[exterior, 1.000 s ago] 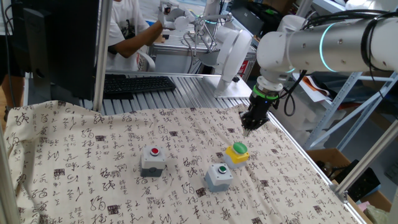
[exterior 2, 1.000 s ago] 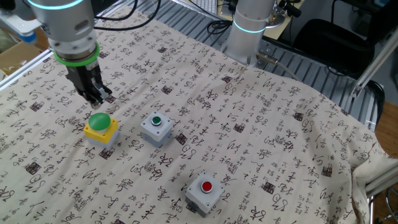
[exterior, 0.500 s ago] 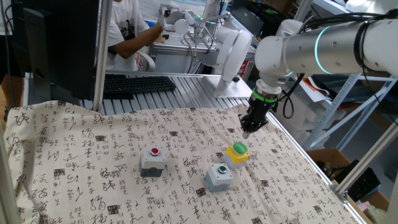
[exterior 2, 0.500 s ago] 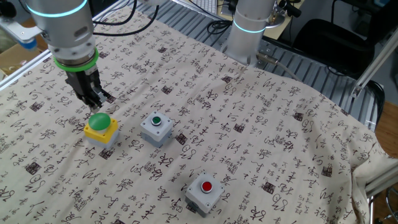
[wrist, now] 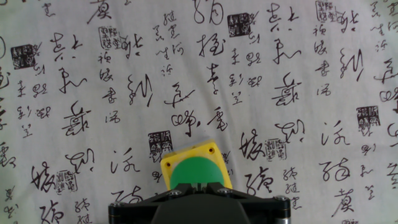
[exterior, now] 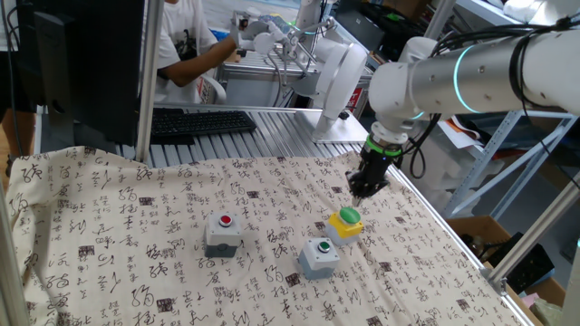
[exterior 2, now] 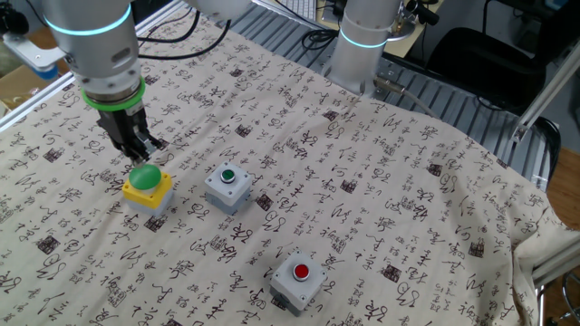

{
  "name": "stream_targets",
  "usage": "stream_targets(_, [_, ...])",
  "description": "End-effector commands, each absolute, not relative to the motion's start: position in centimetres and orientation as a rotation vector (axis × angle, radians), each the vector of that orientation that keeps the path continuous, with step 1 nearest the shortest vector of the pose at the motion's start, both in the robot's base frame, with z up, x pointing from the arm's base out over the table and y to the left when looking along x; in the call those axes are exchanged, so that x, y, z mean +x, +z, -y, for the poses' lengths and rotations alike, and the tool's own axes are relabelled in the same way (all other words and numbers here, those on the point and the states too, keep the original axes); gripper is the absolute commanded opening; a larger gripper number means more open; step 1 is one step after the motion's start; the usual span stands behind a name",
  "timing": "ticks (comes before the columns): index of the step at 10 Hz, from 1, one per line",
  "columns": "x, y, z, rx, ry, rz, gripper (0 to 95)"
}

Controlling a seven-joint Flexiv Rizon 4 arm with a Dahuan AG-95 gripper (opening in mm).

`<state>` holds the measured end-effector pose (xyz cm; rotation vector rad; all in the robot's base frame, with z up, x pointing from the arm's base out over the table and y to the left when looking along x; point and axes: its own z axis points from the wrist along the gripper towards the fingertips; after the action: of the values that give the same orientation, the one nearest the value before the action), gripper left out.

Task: Press three buttons from left to right in sequence

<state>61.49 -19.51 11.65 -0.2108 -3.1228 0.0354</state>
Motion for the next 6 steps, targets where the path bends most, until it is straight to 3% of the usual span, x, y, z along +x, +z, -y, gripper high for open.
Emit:
stream_targets(1, [61.3,11.5,19.4,-0.211,0.032,3.123,0.0])
stream_targets(6, [61.6,10.4,19.5,-0.21,0.017,3.126,0.0])
